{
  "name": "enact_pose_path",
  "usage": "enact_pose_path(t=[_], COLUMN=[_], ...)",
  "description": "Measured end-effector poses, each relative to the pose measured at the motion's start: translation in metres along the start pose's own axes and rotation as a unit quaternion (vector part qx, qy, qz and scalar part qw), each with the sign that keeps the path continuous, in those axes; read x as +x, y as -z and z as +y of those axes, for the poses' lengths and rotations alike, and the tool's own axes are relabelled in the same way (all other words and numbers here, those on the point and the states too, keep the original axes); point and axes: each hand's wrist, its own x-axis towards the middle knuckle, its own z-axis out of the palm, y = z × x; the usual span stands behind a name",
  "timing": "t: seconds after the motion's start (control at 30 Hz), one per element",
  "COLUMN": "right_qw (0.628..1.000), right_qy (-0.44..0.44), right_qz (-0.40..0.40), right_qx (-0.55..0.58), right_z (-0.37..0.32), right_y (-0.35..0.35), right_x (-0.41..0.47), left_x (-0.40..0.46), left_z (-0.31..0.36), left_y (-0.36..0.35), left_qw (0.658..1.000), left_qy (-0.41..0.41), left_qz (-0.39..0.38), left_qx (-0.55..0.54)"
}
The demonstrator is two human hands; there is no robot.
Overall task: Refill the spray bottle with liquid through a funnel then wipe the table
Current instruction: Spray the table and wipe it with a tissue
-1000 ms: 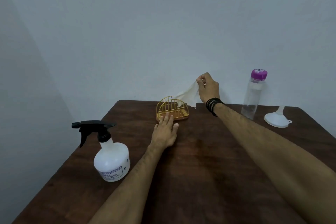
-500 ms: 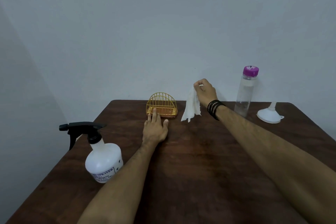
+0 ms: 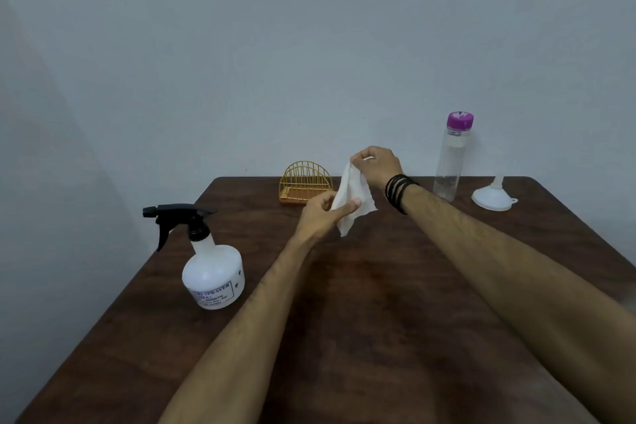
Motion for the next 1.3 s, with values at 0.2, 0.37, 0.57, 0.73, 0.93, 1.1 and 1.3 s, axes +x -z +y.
enact_pose_path(t=[0.2, 0.37, 0.57, 0.73, 0.93, 1.1, 1.3], right_qw=[0.992, 0.977, 0.954, 0.979, 0.988, 0.969, 0.943], right_qy=[-0.068, -0.105, -0.086, -0.014, -0.012, -0.023, 0.136], right_qz=[-0.043, -0.125, -0.245, -0.205, -0.139, -0.134, -0.053], right_qx=[0.098, 0.137, 0.15, 0.014, -0.07, -0.208, -0.298], right_z=[0.014, 0.017, 0.02, 0.031, 0.043, 0.064, 0.061], right_y=[0.007, 0.015, 0.027, 0.031, 0.046, 0.049, 0.035], right_x=[-0.014, -0.049, -0.084, -0.095, -0.112, -0.133, -0.184], left_x=[-0.02, -0.037, -0.055, -0.067, -0.085, -0.103, -0.154], left_z=[0.008, 0.009, 0.007, 0.01, 0.012, 0.01, 0.003], left_y=[0.015, 0.022, 0.024, 0.02, 0.008, -0.006, -0.028], left_qw=[0.989, 0.974, 0.978, 0.976, 0.981, 0.957, 0.906], left_qy=[0.045, 0.097, 0.122, 0.153, 0.185, 0.184, -0.027], left_qz=[0.101, 0.08, 0.052, 0.025, 0.008, -0.008, 0.024], left_qx=[-0.1, -0.189, -0.163, -0.153, -0.05, 0.222, 0.423])
